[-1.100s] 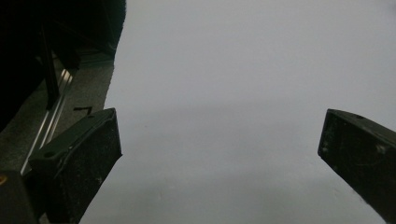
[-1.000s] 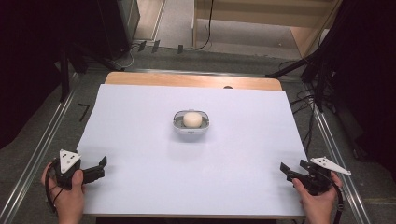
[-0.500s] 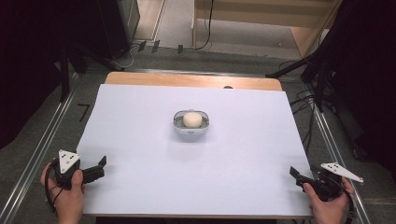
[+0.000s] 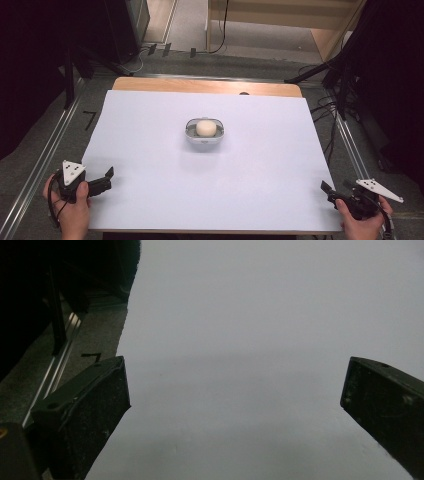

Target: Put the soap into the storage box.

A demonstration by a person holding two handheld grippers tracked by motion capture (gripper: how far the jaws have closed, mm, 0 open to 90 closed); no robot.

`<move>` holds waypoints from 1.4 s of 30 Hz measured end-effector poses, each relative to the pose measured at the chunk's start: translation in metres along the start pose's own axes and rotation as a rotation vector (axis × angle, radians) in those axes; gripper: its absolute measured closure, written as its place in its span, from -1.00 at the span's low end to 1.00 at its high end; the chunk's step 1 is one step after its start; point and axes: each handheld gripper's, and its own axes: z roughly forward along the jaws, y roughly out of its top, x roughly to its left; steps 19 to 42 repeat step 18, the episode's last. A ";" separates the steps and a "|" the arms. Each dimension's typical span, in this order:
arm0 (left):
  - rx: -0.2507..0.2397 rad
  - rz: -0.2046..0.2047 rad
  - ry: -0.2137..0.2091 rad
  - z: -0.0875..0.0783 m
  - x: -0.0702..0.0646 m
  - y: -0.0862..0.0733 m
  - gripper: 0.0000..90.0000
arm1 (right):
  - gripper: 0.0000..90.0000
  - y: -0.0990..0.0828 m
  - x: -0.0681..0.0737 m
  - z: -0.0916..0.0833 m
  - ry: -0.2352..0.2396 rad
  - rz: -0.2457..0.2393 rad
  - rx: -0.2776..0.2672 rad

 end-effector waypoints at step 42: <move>0.014 -0.005 -0.003 0.001 0.001 0.001 -1.00 | -0.71 -0.003 0.003 0.003 0.005 0.007 -0.001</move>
